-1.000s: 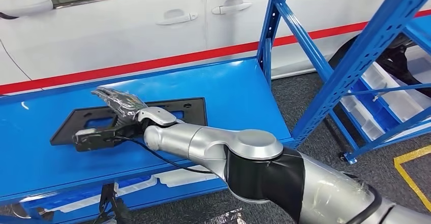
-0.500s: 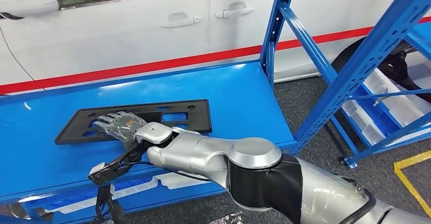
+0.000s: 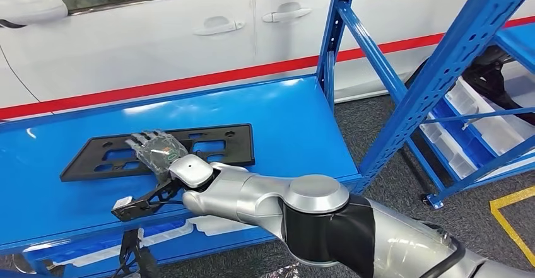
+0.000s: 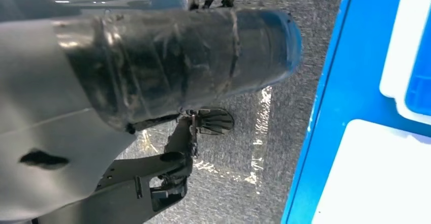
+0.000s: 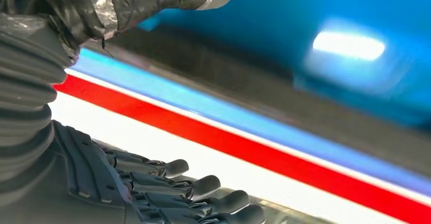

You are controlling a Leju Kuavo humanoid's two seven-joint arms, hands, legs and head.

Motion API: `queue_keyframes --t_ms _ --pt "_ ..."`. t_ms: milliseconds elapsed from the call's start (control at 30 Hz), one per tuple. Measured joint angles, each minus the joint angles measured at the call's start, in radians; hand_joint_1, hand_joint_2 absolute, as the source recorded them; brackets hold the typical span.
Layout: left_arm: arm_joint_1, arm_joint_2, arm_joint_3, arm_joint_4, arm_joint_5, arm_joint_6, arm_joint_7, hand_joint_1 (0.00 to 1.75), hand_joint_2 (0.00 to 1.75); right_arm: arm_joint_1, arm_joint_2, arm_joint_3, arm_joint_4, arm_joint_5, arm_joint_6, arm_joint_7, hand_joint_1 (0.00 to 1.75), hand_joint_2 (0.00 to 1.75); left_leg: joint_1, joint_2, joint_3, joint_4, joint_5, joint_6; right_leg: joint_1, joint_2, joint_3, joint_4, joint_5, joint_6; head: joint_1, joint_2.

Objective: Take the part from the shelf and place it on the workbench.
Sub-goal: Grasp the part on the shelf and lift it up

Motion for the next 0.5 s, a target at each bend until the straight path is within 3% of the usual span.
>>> queue_keyframes --t_ms 100,167,267,300,333,367,433,500 --pt "0.0 0.0 0.0 0.0 0.0 0.0 0.0 0.0 0.0 -0.003 0.0 0.0 0.001 0.002 -0.01 0.013 0.0 1.75 -0.005 -0.001 0.01 -0.027 0.002 0.011 0.0 0.0 -0.002 -0.009 0.006 0.015 0.0 0.0" --pt "-0.001 0.0 -0.001 0.0 0.0 -0.001 0.0 0.0 0.0 -0.005 -0.001 0.0 0.002 0.011 -0.021 0.03 0.0 1.75 -0.002 0.001 0.017 -0.045 0.012 0.021 0.0 -0.002 -0.012 0.012 -0.015 0.023 0.002 0.0" --pt "-0.001 -0.001 -0.01 0.0 0.001 -0.003 0.001 0.0 0.0 -0.008 -0.003 0.0 0.004 0.032 -0.04 0.072 0.0 1.75 -0.004 0.004 0.021 -0.053 0.017 0.031 0.003 -0.004 -0.08 0.172 -0.099 0.026 0.003 0.0" --pt "0.001 -0.001 -0.014 0.0 0.001 -0.003 0.001 0.0 0.0 -0.008 -0.004 0.0 0.005 0.036 -0.036 0.087 0.0 1.75 -0.005 0.004 0.02 -0.051 0.017 0.033 0.003 -0.004 -0.104 0.224 -0.116 0.027 0.003 0.0" --pt "0.002 -0.001 -0.017 0.0 0.001 -0.003 0.001 0.0 0.0 -0.008 -0.006 0.0 0.006 0.041 -0.025 0.101 0.0 1.75 -0.005 0.003 0.02 -0.049 0.016 0.033 0.003 -0.004 -0.113 0.245 -0.114 0.028 0.003 0.0" --pt "0.004 -0.001 -0.017 0.0 0.002 -0.003 0.001 0.0 0.0 -0.008 -0.007 0.0 0.008 0.045 -0.01 0.115 0.0 1.75 -0.005 0.003 0.019 -0.046 0.014 0.034 0.002 -0.004 -0.104 0.228 -0.095 0.029 0.003 0.0" --pt "0.005 -0.001 -0.017 0.0 0.003 -0.003 0.001 0.0 0.0 -0.008 -0.009 0.0 0.011 0.055 0.019 0.136 0.0 1.75 -0.004 0.002 0.017 -0.034 0.007 0.031 -0.001 -0.005 -0.046 0.114 -0.036 0.028 0.003 0.0" --pt "0.003 -0.002 -0.017 0.0 0.004 -0.004 0.0 0.0 0.0 -0.01 -0.008 0.0 0.012 0.06 0.034 0.145 0.0 1.75 -0.007 0.001 0.009 -0.019 0.0 0.023 0.001 -0.005 0.001 0.02 -0.012 0.024 0.003 0.0"
